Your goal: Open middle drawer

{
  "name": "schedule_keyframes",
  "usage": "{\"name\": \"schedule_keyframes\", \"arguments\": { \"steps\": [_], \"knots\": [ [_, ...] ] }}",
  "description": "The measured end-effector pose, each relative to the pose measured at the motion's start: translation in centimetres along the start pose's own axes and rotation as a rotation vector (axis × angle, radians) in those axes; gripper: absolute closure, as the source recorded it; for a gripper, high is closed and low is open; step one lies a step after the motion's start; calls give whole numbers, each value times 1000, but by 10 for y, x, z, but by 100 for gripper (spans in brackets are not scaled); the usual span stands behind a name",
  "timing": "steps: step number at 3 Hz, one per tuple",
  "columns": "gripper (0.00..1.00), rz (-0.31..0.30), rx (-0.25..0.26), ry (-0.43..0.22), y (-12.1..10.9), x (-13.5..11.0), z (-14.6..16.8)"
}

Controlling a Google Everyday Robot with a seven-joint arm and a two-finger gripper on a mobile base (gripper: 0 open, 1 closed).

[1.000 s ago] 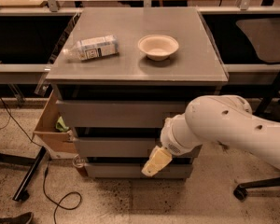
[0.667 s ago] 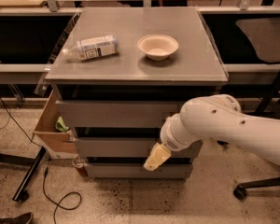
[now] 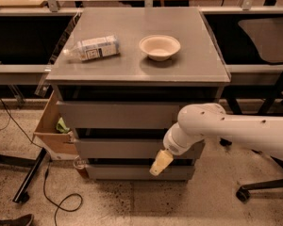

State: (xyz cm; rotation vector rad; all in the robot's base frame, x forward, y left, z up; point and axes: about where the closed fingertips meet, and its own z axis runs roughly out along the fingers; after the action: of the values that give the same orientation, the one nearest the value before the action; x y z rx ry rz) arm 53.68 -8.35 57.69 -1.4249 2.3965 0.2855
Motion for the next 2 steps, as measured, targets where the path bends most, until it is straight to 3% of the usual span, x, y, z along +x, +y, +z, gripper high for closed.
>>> {"name": "schedule_keyframes", "arguments": {
  "steps": [1,2],
  "knots": [
    [0,17,-72,41,2,16,33],
    [0,16,-74,39,2,16,33]
  ]
}}
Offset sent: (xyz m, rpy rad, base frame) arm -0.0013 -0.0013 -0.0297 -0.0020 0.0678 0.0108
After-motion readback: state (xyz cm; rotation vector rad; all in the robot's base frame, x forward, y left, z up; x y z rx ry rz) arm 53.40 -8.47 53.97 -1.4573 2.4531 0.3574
